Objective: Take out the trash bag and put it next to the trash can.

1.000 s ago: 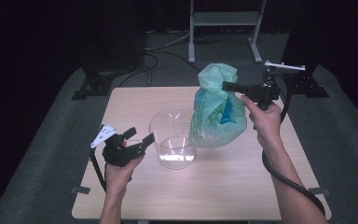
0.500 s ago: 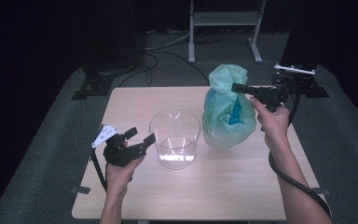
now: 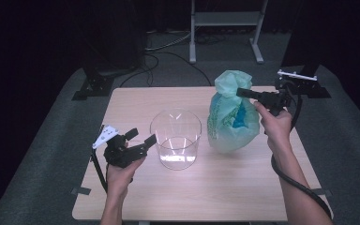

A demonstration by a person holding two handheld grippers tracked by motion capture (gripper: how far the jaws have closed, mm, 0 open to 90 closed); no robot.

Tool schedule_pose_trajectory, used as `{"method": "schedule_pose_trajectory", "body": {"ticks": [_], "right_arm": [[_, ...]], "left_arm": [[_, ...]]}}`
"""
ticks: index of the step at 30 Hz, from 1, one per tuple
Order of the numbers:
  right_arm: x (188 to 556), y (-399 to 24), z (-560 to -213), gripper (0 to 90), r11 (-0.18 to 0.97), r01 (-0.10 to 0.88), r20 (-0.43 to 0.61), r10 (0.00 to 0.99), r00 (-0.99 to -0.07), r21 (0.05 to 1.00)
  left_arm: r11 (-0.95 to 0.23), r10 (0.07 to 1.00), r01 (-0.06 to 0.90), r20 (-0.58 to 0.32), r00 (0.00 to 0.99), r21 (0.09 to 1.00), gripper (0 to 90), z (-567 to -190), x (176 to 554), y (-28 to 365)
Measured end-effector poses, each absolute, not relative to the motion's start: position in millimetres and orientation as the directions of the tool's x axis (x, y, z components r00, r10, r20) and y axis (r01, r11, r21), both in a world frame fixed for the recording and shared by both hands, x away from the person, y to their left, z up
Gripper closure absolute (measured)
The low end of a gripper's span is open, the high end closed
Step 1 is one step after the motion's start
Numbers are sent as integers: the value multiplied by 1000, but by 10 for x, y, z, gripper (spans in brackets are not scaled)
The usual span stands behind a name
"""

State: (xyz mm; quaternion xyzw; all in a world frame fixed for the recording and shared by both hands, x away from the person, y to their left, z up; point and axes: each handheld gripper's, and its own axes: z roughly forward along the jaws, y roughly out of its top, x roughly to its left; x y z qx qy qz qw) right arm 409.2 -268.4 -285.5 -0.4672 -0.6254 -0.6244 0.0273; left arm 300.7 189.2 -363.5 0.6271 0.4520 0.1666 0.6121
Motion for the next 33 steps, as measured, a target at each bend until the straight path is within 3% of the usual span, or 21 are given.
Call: {"method": "schedule_pose_trajectory", "body": {"ticks": [33], "right_arm": [[4285,-2606,-3389,900,-206,681,646,585,-490,703]], "left_arm": [[156,771,369,-347,535,916,103,-3645,3015,1901]]}}
